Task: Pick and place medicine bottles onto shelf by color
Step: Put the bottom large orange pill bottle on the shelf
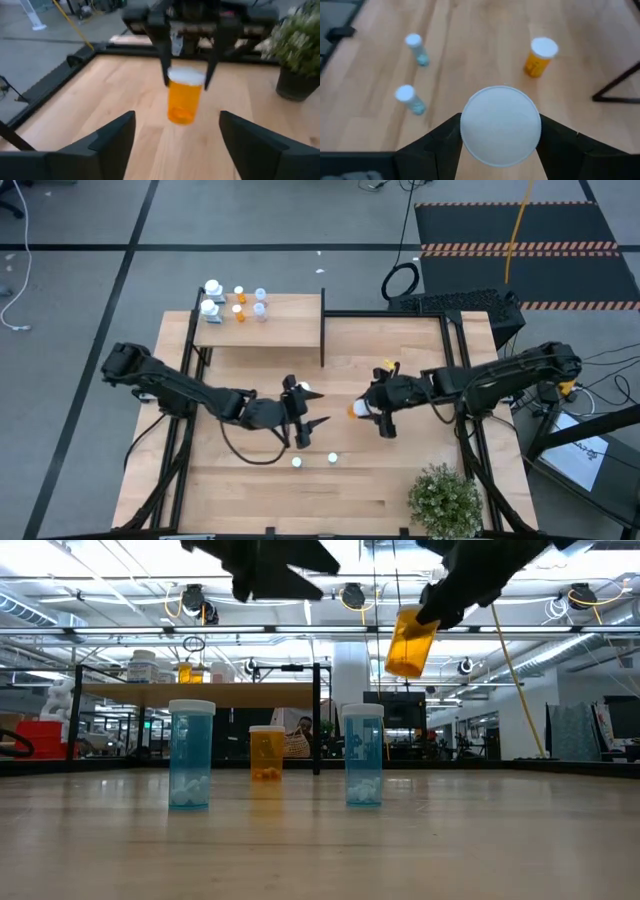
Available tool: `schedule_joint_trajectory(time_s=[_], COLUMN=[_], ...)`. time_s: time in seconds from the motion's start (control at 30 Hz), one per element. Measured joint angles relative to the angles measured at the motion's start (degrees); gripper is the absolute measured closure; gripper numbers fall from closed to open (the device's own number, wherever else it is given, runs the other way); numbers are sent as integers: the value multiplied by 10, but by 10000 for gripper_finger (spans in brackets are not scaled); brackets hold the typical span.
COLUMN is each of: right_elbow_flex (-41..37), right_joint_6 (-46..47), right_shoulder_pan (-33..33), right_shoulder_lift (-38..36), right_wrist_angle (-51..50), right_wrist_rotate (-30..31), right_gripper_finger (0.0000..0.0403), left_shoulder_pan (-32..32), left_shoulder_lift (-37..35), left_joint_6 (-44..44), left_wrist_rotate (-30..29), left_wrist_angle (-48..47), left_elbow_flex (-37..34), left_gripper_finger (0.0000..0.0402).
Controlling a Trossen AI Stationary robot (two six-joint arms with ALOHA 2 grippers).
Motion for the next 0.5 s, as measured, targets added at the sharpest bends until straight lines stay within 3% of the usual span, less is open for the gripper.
schedule_joint_trajectory(time_s=[0.23,0.5], right_elbow_flex=[-1,-1], right_joint_6=[-24,-53], right_shoulder_pan=[-28,-46], right_shoulder_lift=[1,2], right_wrist_angle=[4,19], right_wrist_rotate=[-1,-2], right_gripper_finger=[187,187], left_shoulder_pan=[29,70], left_shoulder_lift=[58,126], left_joint_6=[1,36], left_wrist_rotate=[48,102], left_wrist_angle=[38,151], left_elbow_flex=[0,0], left_gripper_finger=[58,60])
